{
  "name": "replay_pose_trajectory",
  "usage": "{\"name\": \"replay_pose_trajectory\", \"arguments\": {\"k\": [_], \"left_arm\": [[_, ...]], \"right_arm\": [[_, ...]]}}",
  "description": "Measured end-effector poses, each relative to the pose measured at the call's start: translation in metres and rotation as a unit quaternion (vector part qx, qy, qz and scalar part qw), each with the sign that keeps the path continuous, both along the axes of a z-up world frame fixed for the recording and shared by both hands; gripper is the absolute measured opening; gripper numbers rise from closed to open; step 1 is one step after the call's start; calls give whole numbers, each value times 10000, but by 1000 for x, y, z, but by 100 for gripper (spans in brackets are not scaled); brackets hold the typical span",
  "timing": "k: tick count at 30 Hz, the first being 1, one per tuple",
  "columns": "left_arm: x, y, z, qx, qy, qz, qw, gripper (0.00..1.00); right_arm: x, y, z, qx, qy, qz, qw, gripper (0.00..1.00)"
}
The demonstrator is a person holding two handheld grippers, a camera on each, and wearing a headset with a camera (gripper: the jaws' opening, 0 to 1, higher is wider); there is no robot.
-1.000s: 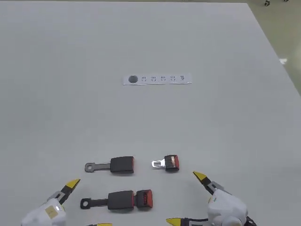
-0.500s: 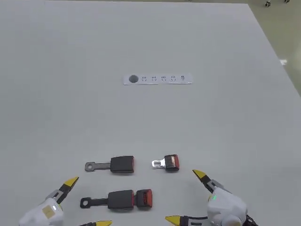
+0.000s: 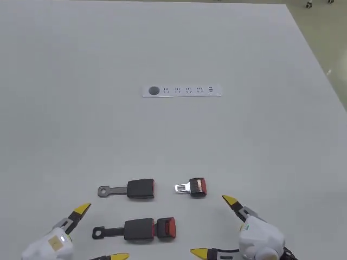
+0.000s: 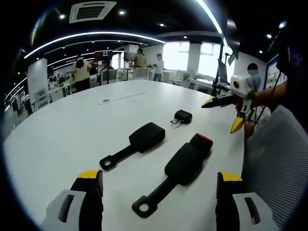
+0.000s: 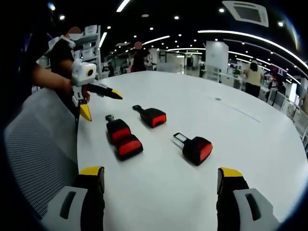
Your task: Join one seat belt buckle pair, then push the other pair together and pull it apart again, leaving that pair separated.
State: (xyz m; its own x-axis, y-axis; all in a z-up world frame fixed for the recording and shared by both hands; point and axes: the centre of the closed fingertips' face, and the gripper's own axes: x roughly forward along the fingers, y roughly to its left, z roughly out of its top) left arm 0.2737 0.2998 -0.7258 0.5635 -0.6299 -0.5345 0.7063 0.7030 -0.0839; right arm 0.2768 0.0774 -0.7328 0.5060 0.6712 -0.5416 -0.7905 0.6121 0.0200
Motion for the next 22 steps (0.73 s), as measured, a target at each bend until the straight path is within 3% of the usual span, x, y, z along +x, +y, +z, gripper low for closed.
{"name": "replay_pose_trajectory", "arguments": {"k": [22], "left_arm": [[1,2,-7,-29,3,-21,10000,100]], "right_arm": [[1,1,0,-33,-18,45,10000,99]]}}
